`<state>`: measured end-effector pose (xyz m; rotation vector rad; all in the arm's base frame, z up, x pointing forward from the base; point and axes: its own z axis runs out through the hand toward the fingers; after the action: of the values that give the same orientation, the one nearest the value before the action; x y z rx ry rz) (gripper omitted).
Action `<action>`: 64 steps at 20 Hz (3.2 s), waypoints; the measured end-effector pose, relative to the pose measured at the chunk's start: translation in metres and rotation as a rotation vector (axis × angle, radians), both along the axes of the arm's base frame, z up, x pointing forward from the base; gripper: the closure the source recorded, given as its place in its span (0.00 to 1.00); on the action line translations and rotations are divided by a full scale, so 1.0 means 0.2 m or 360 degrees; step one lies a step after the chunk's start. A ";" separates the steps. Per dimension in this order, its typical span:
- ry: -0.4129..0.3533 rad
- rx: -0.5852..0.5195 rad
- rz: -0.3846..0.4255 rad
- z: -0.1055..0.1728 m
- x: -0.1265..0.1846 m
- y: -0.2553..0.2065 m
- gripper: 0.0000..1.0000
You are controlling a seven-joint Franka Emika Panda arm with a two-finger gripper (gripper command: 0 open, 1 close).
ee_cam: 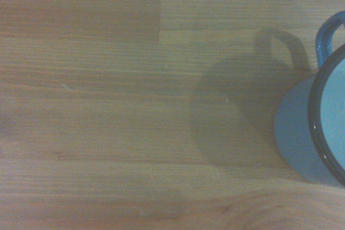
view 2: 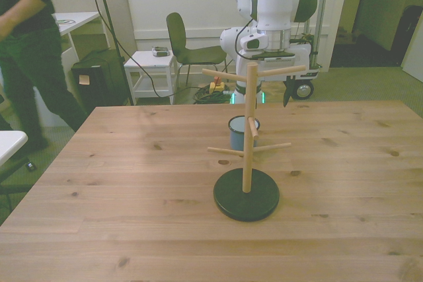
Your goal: Hang the mug
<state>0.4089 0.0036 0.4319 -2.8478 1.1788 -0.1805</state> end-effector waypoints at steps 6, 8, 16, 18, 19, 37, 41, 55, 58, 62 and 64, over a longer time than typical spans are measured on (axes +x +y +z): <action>0.0029 0.0005 -0.0010 -0.02 0.07 0.04 0.00; 0.0036 0.0018 -0.0034 -0.03 0.10 0.00 0.00; -0.0012 0.0059 -0.0113 0.03 0.08 -0.20 0.00; -0.0015 0.0063 -0.0115 0.03 0.08 -0.23 0.00; -0.0017 0.0065 -0.0114 0.04 0.08 -0.25 0.00; -0.0003 0.0047 -0.0102 0.00 0.19 -0.31 0.00; -0.0008 0.0040 -0.0093 -0.02 0.24 -0.31 0.00; 0.0033 0.0027 -0.0017 -0.13 0.37 -0.13 0.00; 0.0034 0.0030 -0.0032 -0.16 0.38 -0.12 1.00; 0.0035 0.0030 -0.0044 -0.18 0.39 -0.10 1.00; 0.0032 0.0030 -0.0050 -0.18 0.39 -0.10 1.00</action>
<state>0.4870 -0.0157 0.3953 -2.8231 1.2230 -0.1415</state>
